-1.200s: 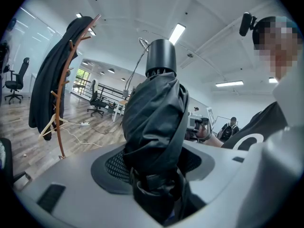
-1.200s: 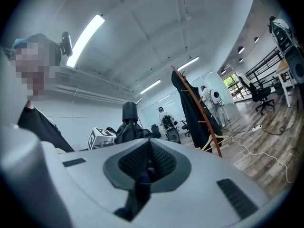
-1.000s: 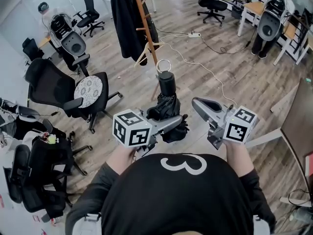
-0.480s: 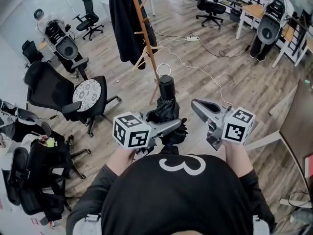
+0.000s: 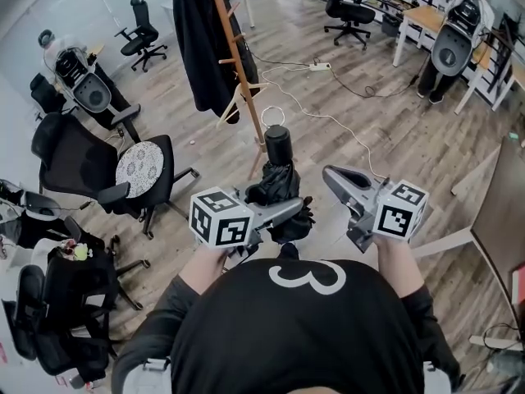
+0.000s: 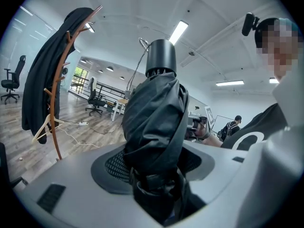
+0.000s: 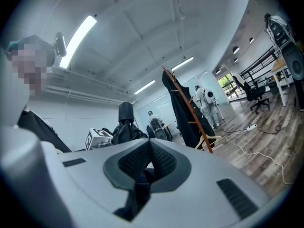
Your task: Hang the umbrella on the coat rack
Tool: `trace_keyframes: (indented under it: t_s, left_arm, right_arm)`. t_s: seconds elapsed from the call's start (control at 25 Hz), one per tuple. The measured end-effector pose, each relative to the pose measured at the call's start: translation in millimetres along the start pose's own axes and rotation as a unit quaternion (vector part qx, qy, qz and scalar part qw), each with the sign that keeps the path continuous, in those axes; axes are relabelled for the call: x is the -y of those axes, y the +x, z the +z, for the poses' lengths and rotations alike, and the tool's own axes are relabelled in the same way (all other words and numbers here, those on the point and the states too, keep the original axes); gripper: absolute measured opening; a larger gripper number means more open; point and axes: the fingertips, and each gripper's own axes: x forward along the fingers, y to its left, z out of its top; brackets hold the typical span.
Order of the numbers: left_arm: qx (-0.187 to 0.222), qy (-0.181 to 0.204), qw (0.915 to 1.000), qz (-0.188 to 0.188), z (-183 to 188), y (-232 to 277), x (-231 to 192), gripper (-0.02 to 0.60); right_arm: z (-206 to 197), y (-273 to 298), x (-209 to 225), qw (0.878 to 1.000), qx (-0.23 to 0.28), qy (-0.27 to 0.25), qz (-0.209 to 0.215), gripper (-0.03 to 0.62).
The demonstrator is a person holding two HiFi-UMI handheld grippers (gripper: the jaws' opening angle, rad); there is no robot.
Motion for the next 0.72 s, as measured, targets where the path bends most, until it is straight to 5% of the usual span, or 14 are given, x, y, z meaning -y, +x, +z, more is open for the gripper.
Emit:
trace_keyframes:
  t_s: [0.72]
  left_arm:
    - [-0.010, -0.035, 0.9992, 0.014, 67, 39, -172, 0.270]
  right_arm:
    - [43, 126, 132, 1.000, -0.025, 0.016, -0.002, 0.026]
